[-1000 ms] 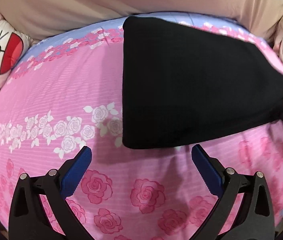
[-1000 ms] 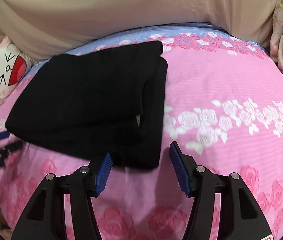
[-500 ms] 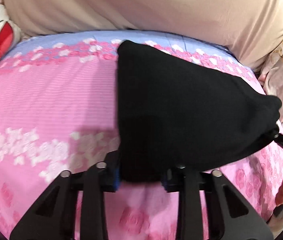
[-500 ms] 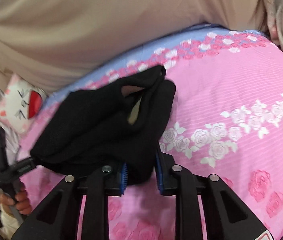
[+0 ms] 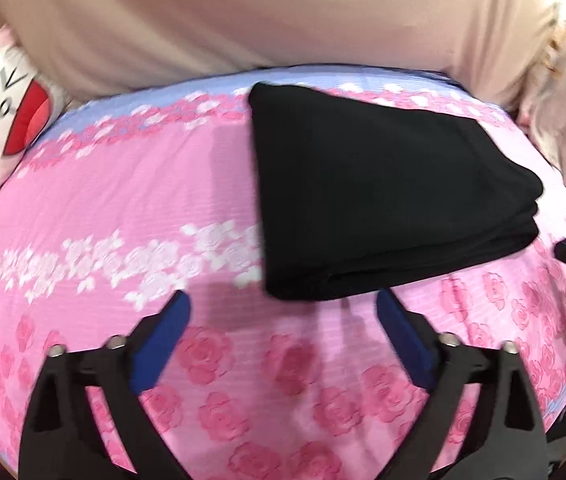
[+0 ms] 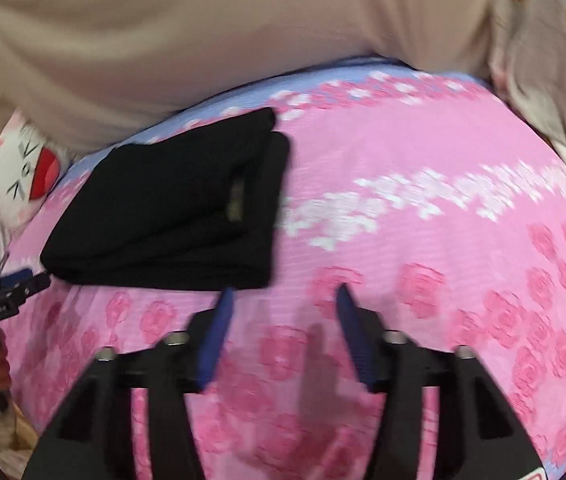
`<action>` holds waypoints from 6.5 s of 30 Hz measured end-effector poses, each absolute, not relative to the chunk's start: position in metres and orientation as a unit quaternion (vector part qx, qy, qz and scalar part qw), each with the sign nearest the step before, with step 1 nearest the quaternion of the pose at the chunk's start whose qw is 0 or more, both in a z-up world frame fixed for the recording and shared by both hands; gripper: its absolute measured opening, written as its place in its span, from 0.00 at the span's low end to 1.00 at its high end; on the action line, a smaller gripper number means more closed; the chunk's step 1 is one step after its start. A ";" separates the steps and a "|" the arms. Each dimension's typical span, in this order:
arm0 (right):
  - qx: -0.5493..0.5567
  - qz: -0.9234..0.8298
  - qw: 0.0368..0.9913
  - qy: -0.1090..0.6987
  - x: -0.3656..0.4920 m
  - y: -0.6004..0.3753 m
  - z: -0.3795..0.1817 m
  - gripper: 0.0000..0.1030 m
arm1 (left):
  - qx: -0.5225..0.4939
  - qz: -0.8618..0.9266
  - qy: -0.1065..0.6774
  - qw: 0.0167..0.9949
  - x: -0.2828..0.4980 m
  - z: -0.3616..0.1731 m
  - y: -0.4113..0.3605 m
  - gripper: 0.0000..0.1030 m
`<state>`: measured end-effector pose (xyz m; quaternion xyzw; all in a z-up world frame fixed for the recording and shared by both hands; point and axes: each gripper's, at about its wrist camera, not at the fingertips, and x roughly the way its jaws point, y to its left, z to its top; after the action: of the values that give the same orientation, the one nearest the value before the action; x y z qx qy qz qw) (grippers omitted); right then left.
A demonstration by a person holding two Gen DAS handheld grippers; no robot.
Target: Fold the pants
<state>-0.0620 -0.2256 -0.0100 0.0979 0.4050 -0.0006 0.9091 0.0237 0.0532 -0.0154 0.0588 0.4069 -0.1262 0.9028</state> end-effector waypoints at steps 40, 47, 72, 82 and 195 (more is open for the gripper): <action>0.057 0.114 0.924 0.360 -0.013 -0.137 0.079 0.30 | 0.027 -0.160 0.409 0.898 -0.018 0.015 0.069 0.70; 0.012 0.126 0.895 0.428 0.087 -0.058 0.034 0.30 | 0.042 -0.129 0.392 0.910 -0.033 0.015 0.111 0.77; 0.161 0.009 0.890 0.427 0.004 -0.224 -0.021 0.05 | 0.054 -0.115 0.367 0.921 0.036 0.012 0.024 0.94; 0.127 0.130 0.889 0.421 0.065 -0.172 0.019 0.03 | 0.086 -0.060 0.420 0.901 0.060 -0.026 -0.009 0.95; 0.204 0.072 0.902 0.374 -0.022 -0.214 0.028 0.15 | 0.114 -0.030 0.422 0.899 0.022 -0.007 -0.019 0.95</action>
<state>-0.0220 -0.2145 0.0283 0.2041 0.3739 0.0724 0.9018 0.0221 -0.0193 -0.0070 0.1143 0.4218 -0.0304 0.8990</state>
